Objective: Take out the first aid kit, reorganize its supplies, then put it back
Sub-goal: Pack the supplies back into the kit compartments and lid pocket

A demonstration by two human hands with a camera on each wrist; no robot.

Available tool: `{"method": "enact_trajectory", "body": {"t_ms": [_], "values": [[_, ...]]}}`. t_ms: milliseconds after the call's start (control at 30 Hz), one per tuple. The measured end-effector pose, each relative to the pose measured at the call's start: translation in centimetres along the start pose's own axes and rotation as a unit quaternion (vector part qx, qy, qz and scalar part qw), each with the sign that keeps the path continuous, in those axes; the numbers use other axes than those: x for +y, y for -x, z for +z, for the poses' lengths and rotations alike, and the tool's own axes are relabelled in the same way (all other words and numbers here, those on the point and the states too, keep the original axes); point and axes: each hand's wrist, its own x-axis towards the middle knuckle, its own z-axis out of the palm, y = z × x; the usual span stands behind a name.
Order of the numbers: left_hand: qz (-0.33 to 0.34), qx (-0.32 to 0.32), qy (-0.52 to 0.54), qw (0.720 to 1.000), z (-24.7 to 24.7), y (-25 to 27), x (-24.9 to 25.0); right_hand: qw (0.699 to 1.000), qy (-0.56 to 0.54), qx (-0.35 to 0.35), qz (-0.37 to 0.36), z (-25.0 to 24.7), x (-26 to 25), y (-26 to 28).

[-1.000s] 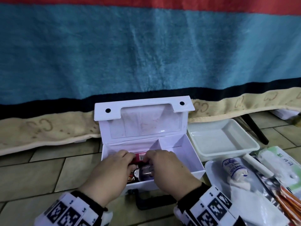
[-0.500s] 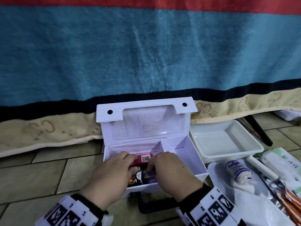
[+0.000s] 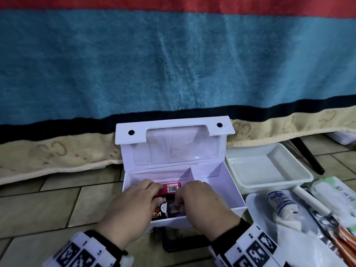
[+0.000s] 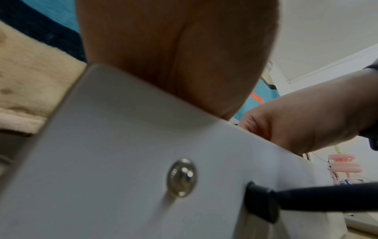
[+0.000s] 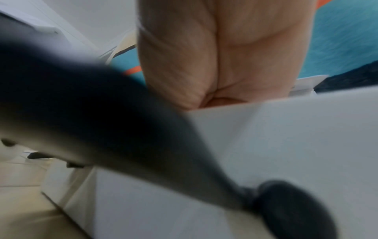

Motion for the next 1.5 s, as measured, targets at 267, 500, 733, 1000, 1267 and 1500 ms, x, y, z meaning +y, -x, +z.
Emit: {"method": "enact_trajectory", "body": {"t_ms": [267,500,733,1000,1267,1500], "values": [[0.003,0.005,0.076,0.997,-0.8,-0.4,0.2,0.986,-0.106,0.127,0.024,-0.2,1.4,2.8],[0.039,0.066,0.111,0.991,-1.5,-0.2,3.3,0.959,-0.154,0.194,0.135,-0.1,3.5,10.8],[0.146,0.089,0.133,0.976,-1.7,0.9,11.5,0.915,-0.161,0.257,0.267,1.1,7.3,18.7],[0.217,-0.023,0.118,0.969,2.0,0.9,21.4,0.844,-0.167,0.279,0.426,2.0,17.5,24.8],[0.243,-0.085,0.073,0.963,5.2,-1.2,28.8,0.933,-0.126,0.097,0.323,2.9,22.8,24.1],[0.209,-0.138,0.005,0.968,6.9,-1.8,29.6,0.943,-0.121,0.102,0.292,3.4,24.7,23.3]]}}
